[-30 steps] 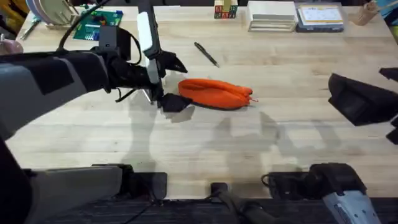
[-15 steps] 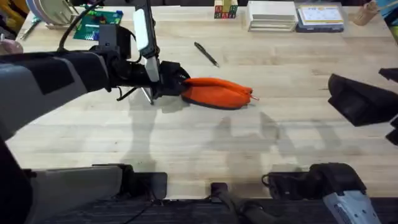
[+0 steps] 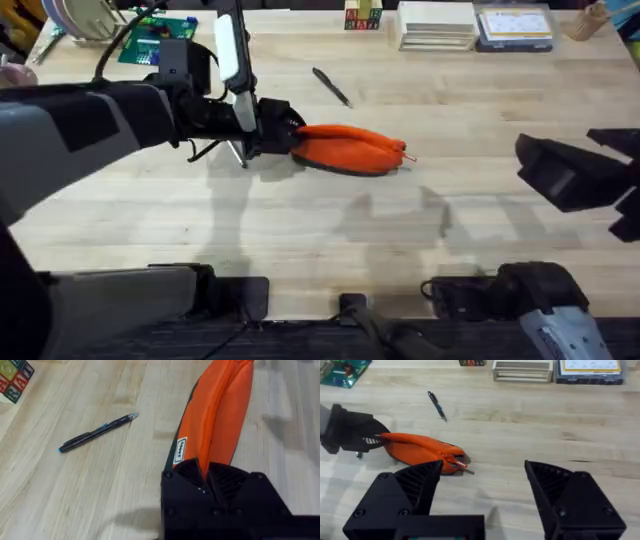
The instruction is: Unzip the bag, pick up the pens from the table one at a time and place them inside, then zip the bag closed.
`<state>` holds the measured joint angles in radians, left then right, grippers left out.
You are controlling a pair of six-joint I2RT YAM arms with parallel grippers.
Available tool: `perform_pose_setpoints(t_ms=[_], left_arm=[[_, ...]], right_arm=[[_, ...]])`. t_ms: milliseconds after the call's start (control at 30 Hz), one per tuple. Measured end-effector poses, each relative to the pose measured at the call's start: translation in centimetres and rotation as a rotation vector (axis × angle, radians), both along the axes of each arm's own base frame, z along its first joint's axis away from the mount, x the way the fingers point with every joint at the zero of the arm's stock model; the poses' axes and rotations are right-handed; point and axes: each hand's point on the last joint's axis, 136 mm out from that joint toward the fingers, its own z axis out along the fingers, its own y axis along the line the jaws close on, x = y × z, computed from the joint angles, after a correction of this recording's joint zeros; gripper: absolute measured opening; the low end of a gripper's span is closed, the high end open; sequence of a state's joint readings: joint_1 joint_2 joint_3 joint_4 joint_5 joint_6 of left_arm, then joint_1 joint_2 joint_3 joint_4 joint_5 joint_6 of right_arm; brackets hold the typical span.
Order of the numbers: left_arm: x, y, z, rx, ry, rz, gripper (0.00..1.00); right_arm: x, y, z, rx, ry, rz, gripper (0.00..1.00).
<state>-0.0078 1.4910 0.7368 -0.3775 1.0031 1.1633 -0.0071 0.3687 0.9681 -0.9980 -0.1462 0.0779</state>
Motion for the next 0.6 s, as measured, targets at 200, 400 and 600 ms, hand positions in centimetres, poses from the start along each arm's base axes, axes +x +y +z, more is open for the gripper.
perform_pose_setpoints(t_ms=[200,400,600], left_arm=[[0.0,0.0,0.0,-0.002,0.000,-0.001,0.044],[0.0,0.0,0.0,-0.002,0.000,-0.001,0.044],[0.0,0.0,0.0,-0.002,0.000,-0.001,0.044]], right_arm=[[0.4,0.1,-2.4,0.054,0.071,-0.025,0.997],[0.7,0.1,-3.8,0.256,0.145,-0.141,0.997],[0.8,0.2,-3.8,0.447,0.180,-0.246,0.998]])
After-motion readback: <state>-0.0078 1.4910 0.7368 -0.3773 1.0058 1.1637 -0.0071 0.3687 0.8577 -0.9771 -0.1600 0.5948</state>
